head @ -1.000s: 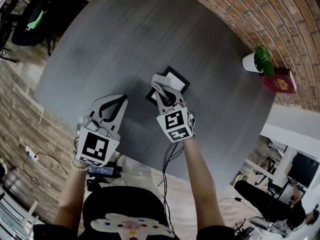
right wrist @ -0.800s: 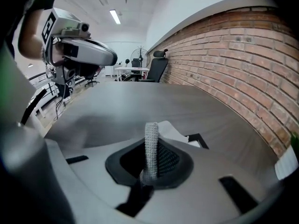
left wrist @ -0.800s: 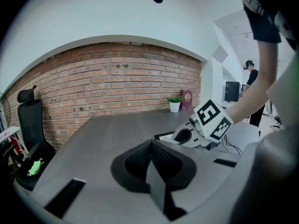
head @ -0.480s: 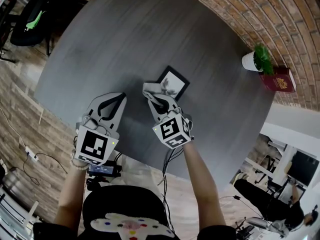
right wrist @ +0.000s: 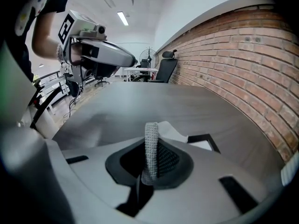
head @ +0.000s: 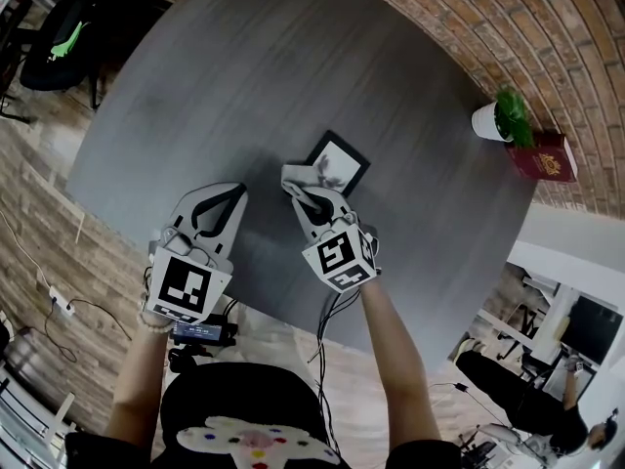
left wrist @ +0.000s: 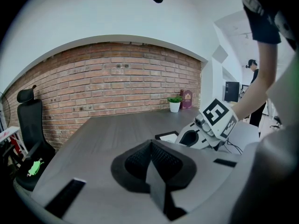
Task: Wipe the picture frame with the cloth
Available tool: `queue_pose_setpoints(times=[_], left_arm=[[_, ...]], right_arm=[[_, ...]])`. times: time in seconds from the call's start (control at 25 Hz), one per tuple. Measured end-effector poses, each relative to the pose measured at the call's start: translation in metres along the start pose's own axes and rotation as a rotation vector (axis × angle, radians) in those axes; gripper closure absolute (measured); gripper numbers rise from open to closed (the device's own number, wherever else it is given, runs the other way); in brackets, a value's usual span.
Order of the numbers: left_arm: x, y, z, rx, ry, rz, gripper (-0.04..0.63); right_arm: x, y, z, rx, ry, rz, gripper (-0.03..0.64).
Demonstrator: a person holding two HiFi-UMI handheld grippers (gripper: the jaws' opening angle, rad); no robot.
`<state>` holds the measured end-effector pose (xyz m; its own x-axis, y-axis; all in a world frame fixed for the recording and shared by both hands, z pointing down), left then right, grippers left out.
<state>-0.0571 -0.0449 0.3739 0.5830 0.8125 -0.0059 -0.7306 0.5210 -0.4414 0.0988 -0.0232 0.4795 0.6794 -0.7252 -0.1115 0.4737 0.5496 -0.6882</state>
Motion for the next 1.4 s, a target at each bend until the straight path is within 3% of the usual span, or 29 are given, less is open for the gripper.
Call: queue_pose_setpoints(times=[1.4], left_arm=[[0.007, -0.014, -0.005, -0.011, -0.011, 0.016, 0.586]], right_arm=[[0.089, -0.013, 0.001, -0.003, -0.133, 0.321, 0.592]])
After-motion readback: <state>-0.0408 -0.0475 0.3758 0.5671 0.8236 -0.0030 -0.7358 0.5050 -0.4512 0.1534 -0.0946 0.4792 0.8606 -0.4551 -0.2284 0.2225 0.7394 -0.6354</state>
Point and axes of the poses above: the fingertips, and each gripper's own axes: y backward along the fingers, x to its right, z out of its underside, the point moved 6 cm from there along y, backward along the fingers, and after that the axes turned 3 degrees about z, right-handed, at the moved point
